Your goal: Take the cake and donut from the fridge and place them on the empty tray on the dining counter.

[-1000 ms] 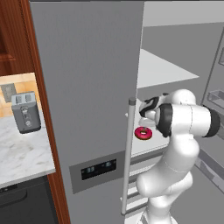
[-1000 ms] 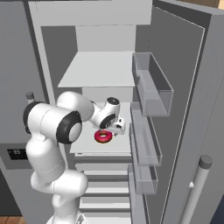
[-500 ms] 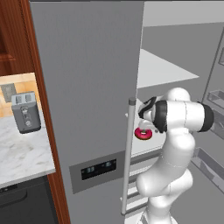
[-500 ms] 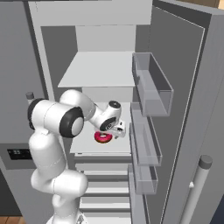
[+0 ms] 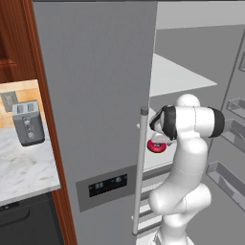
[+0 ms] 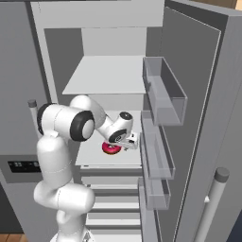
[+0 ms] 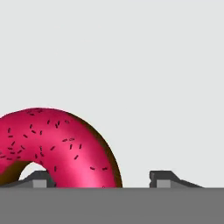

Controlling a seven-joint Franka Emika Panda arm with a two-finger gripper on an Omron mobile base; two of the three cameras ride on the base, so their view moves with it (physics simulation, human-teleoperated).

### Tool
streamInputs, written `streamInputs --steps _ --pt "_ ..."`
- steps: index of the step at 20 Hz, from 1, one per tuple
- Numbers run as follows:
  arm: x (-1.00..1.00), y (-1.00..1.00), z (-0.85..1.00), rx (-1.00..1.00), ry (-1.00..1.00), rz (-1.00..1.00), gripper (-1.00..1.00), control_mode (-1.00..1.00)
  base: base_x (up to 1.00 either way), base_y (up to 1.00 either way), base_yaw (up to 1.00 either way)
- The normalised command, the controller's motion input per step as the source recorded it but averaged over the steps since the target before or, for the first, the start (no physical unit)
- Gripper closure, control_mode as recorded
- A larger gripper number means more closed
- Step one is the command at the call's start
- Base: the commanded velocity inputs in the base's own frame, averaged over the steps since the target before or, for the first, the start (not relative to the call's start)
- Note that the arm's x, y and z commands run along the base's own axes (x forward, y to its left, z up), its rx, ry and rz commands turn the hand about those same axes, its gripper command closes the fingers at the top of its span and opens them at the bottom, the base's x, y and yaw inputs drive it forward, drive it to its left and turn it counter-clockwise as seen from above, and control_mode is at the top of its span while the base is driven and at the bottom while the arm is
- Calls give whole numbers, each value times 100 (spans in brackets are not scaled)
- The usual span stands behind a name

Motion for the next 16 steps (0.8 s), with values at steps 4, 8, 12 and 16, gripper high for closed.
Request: streamInputs --steps 4,8,12,16 --pt "2 2 -52 0 0 2 100 -100 0 0 0" --pt "0 8 -63 0 0 1 100 -100 0 0 0" --pt "-1 10 -59 0 0 0 100 -100 0 0 0" --pt "-7 0 -38 0 0 0 100 -100 0 0 0"
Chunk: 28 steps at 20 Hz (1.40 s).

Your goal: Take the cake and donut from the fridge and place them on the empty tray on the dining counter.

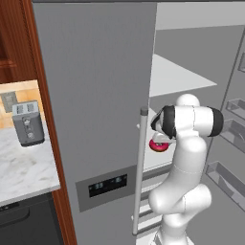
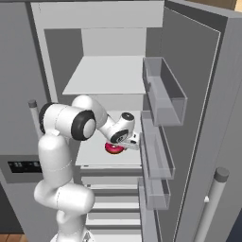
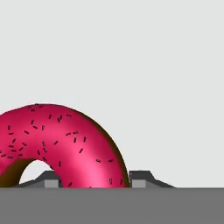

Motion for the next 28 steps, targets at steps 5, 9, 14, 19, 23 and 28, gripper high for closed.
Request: streamInputs --steps 5,9,14,19,23,28 --pt "-4 0 -5 0 0 0 100 -100 0 0 0" --pt "-48 0 0 0 -13 0 100 -100 0 0 0" --pt "-64 4 0 0 -29 -1 100 -100 0 0 0" --pt "-55 0 32 2 -16 0 100 -100 0 0 0" --pt "-67 0 87 7 0 0 100 -100 0 0 0" --pt "-30 0 100 1 0 0 100 -100 0 0 0"
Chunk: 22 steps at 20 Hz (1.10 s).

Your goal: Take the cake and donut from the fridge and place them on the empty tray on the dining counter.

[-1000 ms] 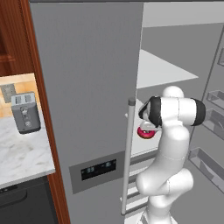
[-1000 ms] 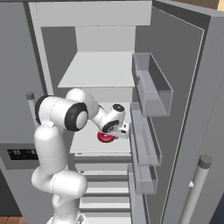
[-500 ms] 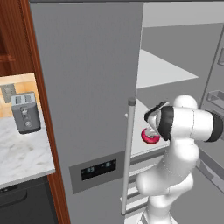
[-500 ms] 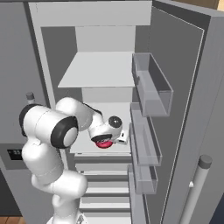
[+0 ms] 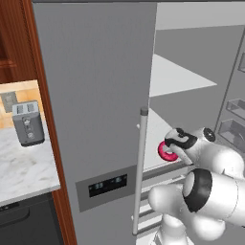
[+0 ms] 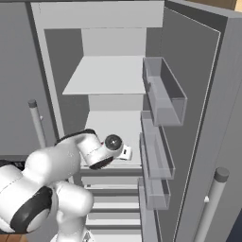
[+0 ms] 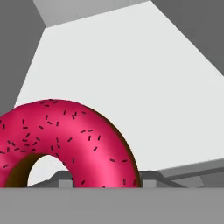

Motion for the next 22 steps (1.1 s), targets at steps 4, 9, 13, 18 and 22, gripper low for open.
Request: streamInputs --steps 4,9,13,18,22 --pt "-27 0 100 0 0 0 100 -100 0 0 0" --pt "-46 0 88 0 4 0 100 -100 0 0 0" --pt "-79 0 51 0 1 0 100 -100 0 0 0" --pt "-78 0 77 0 0 0 100 -100 0 0 0" --pt "-82 4 76 0 0 0 100 -100 0 0 0"
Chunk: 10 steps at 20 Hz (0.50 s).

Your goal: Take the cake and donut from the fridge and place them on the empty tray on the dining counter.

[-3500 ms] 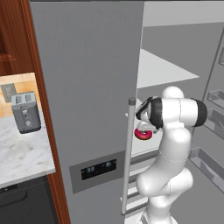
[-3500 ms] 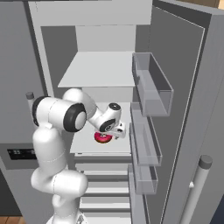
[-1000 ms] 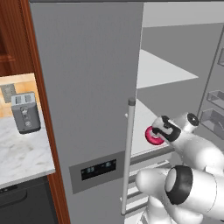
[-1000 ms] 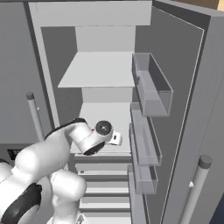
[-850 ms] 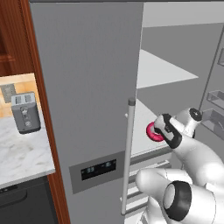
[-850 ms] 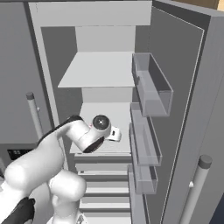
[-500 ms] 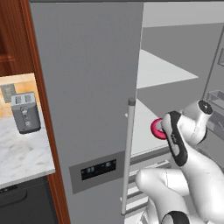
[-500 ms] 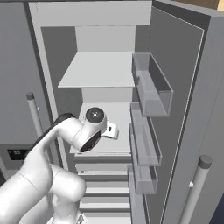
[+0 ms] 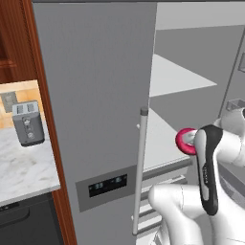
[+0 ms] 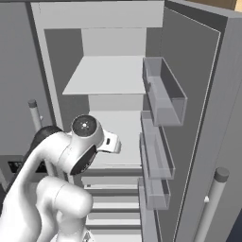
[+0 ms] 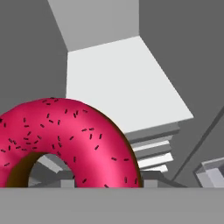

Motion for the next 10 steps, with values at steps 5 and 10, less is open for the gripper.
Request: streamInputs --steps 5,10 --pt "-74 35 73 0 0 -6 100 -100 0 0 0" --pt "-74 23 66 1 0 -5 100 -100 0 0 0"
